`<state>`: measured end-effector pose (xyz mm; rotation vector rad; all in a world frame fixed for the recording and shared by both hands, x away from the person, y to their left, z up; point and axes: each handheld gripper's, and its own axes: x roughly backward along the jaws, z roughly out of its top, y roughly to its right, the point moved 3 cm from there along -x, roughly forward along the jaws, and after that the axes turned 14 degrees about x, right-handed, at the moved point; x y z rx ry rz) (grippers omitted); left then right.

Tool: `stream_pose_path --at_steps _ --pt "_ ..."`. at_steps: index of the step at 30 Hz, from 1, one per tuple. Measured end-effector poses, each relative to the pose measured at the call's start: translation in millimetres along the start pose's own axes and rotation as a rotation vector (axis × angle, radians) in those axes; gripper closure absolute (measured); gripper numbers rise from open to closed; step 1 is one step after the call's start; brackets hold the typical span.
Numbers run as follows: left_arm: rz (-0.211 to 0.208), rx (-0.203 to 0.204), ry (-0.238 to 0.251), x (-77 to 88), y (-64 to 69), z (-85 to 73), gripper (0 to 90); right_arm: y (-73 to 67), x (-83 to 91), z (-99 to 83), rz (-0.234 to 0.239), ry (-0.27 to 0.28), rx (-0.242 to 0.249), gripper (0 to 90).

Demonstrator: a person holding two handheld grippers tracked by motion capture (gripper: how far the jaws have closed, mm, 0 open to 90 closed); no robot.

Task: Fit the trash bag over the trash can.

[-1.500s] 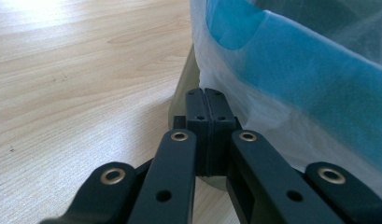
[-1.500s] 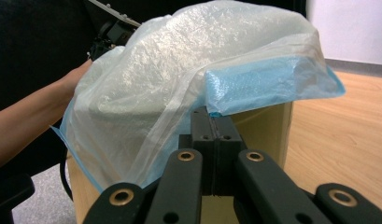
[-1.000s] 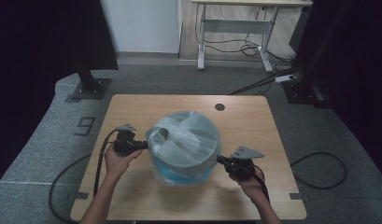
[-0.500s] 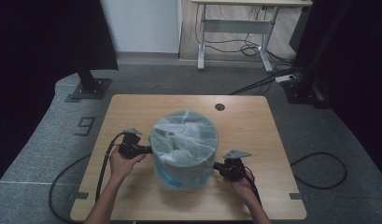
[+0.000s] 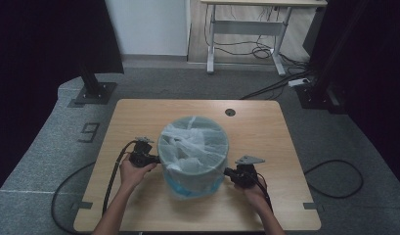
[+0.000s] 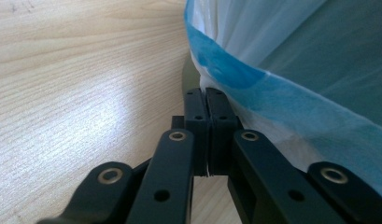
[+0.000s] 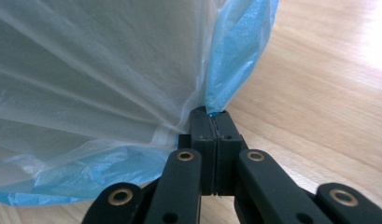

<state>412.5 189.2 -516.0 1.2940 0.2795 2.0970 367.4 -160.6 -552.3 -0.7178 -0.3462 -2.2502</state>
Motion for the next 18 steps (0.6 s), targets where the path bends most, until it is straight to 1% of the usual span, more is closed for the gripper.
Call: stream_pose_path --at_steps 1,2,5,7,9,11,12,13,16,18 --pt "0.004 -0.004 0.005 1.1 -0.1 -0.3 83.9 0.7 1.6 0.3 -0.005 0.009 -0.001 84.7" --pt "0.002 -0.011 0.022 4.3 -0.2 -0.5 81.0 1.1 3.3 0.5 -0.009 0.016 -0.001 80.7" --pt "-0.026 -0.021 0.095 20.2 -0.5 -1.0 73.6 4.0 13.2 2.3 -0.038 0.064 -0.001 66.2" --pt "-0.022 -0.033 0.137 32.2 -0.8 -2.1 67.3 6.2 20.3 2.7 -0.061 0.090 -0.003 58.6" --pt "-0.009 -0.042 0.188 48.6 -3.3 -3.7 59.9 7.6 29.2 2.6 -0.081 0.122 -0.003 51.6" --pt "-0.009 -0.046 0.194 60.6 -5.7 -5.1 51.8 8.8 37.6 2.2 -0.093 0.149 -0.001 45.2" --pt "-0.004 -0.057 0.198 65.8 -6.1 -6.1 49.1 9.3 40.3 2.0 -0.094 0.157 0.005 43.3" --pt "-0.005 -0.068 0.209 70.7 -5.8 -7.2 48.2 9.7 42.9 2.0 -0.094 0.162 0.012 42.0" --pt "-0.021 -0.105 0.226 81.3 -2.1 -9.1 47.2 10.3 51.3 3.3 -0.091 0.187 0.021 40.6" --pt "-0.032 -0.147 0.235 88.4 3.8 -9.5 46.9 9.9 56.3 3.9 -0.101 0.196 0.032 39.6"
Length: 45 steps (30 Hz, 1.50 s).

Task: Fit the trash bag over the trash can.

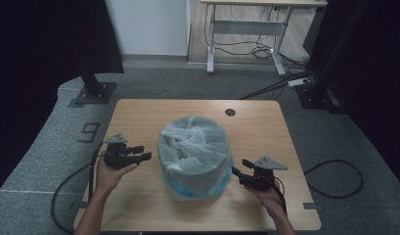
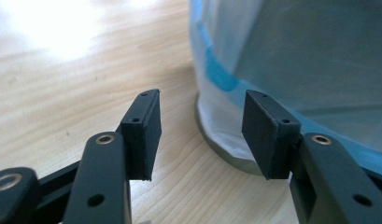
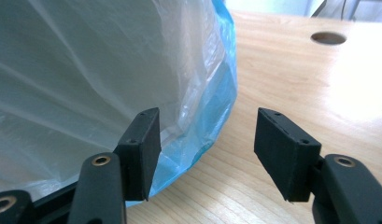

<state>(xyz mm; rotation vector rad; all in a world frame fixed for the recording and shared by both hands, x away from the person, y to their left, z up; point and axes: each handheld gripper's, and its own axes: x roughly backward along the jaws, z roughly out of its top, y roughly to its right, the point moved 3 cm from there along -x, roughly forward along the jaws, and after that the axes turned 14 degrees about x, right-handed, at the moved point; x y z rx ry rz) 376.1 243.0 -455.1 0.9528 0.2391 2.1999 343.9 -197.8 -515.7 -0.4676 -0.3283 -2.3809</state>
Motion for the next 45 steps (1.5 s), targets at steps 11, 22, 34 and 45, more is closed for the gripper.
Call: stream_pose_path --at_steps 11,22,34,45 --pt "-0.121 -0.225 0.031 39.0 44.1 33.3 39.6 -3.4 40.2 -13.4 -0.007 0.096 0.025 37.0" --pt "-0.161 -0.267 -0.032 28.9 71.0 69.8 27.5 -1.1 67.6 -31.5 -0.045 0.126 0.035 36.5" --pt "-0.137 -0.283 -0.089 -6.2 115.3 106.3 21.1 8.3 79.3 -45.5 -0.103 0.110 0.006 38.1" --pt "-0.113 -0.275 -0.176 -49.3 139.3 126.2 28.3 10.3 82.9 -49.6 -0.132 0.102 0.003 39.1"
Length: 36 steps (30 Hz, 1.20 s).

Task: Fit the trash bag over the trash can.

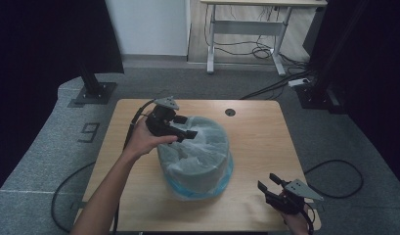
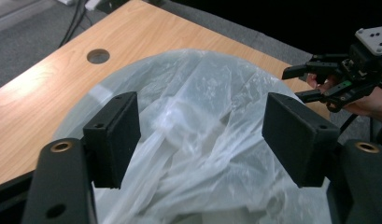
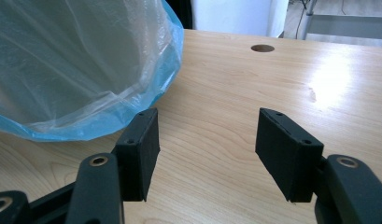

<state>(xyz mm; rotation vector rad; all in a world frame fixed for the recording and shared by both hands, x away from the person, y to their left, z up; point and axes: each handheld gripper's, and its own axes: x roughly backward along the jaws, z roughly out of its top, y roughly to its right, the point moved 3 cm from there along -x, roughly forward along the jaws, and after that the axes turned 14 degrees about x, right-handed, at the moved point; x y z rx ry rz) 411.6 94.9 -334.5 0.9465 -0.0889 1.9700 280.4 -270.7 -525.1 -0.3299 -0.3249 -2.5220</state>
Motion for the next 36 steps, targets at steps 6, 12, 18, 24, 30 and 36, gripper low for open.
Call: stream_pose_path --at_steps 6,12,18,24,30,36 --pt "0.064 0.051 -0.086 -23.0 -4.7 8.6 38.2 4.1 2.1 -0.9 -0.024 0.000 -0.022 39.4" --pt "0.082 0.078 -0.191 -51.2 -9.1 13.7 45.6 3.9 2.5 -1.7 -0.025 -0.004 -0.019 39.9" --pt "0.097 0.068 -0.257 -69.6 -5.8 19.7 50.5 3.7 2.0 -2.7 -0.016 -0.008 -0.016 40.2" --pt "0.147 0.071 -0.323 -85.1 -7.1 19.4 51.9 2.4 2.3 -3.2 -0.011 -0.016 -0.005 40.5" --pt "0.163 0.059 -0.380 -96.4 -8.4 16.2 51.5 6.3 4.5 -4.1 -0.018 -0.016 -0.011 40.6" --pt "0.180 0.053 -0.412 -103.8 -9.7 13.4 49.4 12.0 9.4 -2.5 -0.035 0.000 -0.023 40.5"
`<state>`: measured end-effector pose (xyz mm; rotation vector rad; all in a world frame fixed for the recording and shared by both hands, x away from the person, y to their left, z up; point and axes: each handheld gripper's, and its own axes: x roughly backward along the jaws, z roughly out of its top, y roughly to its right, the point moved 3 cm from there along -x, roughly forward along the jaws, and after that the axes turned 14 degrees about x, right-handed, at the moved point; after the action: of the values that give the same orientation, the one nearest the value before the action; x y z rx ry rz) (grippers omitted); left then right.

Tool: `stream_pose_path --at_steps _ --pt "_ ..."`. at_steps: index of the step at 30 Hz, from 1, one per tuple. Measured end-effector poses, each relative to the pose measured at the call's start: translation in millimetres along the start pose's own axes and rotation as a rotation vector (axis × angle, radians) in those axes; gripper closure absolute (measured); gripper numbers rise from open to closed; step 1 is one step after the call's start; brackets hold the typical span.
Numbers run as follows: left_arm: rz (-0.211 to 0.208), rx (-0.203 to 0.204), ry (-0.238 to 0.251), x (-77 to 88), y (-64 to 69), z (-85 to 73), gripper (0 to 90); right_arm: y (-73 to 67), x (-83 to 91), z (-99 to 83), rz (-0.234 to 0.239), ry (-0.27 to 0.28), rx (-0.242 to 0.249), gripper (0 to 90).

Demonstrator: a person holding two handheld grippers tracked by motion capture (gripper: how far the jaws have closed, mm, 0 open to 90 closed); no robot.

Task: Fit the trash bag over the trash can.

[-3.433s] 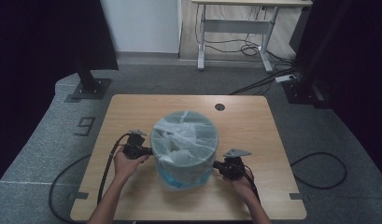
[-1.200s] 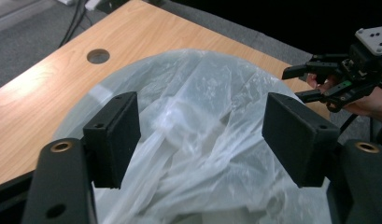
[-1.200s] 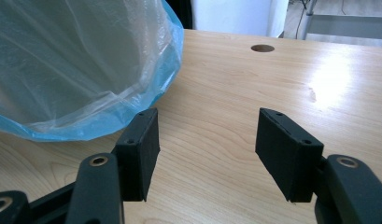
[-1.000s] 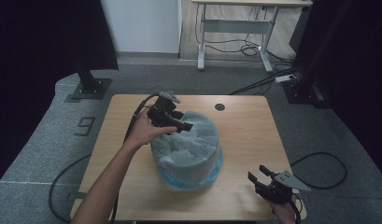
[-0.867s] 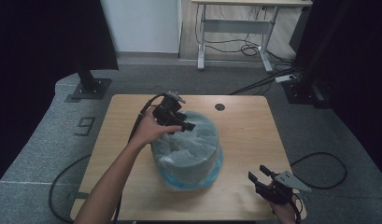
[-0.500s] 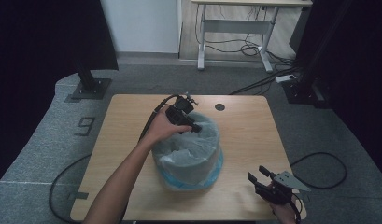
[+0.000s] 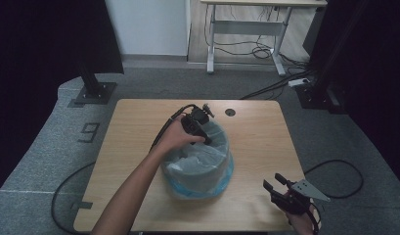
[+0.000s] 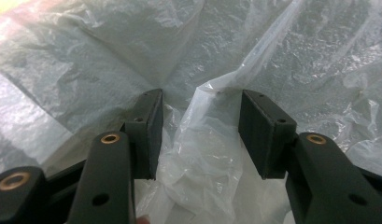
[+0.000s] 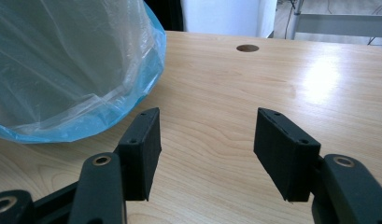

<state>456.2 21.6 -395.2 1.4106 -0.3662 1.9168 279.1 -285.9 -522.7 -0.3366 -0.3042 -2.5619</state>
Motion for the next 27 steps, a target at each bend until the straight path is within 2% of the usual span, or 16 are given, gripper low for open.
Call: stream_pose_path --at_steps 5,8,10,12,14,19,23,27 --pt "-0.033 0.005 0.054 10.2 -1.2 -0.6 47.1 1.2 0.8 -1.5 -0.003 -0.004 -0.002 40.5" --pt "-0.059 0.012 0.108 22.1 0.0 -2.7 44.4 0.6 0.2 -0.9 -0.001 -0.002 0.000 40.5" --pt "-0.061 0.010 0.140 31.1 0.6 -5.1 43.0 0.3 -0.3 -0.7 0.000 -0.004 0.000 40.5" --pt "-0.064 0.009 0.151 35.6 0.9 -6.9 42.0 -0.1 -0.8 -0.7 0.001 -0.005 0.002 40.5" --pt "-0.076 0.002 0.178 47.8 2.7 -14.5 41.5 -0.4 -0.8 -0.6 0.002 -0.005 0.003 40.4" --pt "-0.121 -0.040 0.198 61.3 9.1 -28.6 41.1 -0.8 -1.1 0.0 0.003 -0.004 -0.001 40.4" --pt "-0.142 -0.067 0.189 65.9 16.6 -37.4 39.8 -2.2 -1.4 0.7 0.006 -0.005 0.001 40.4" --pt "-0.140 -0.100 0.168 62.8 25.4 -42.3 39.7 -2.8 -2.4 0.8 0.008 -0.008 0.000 40.3"
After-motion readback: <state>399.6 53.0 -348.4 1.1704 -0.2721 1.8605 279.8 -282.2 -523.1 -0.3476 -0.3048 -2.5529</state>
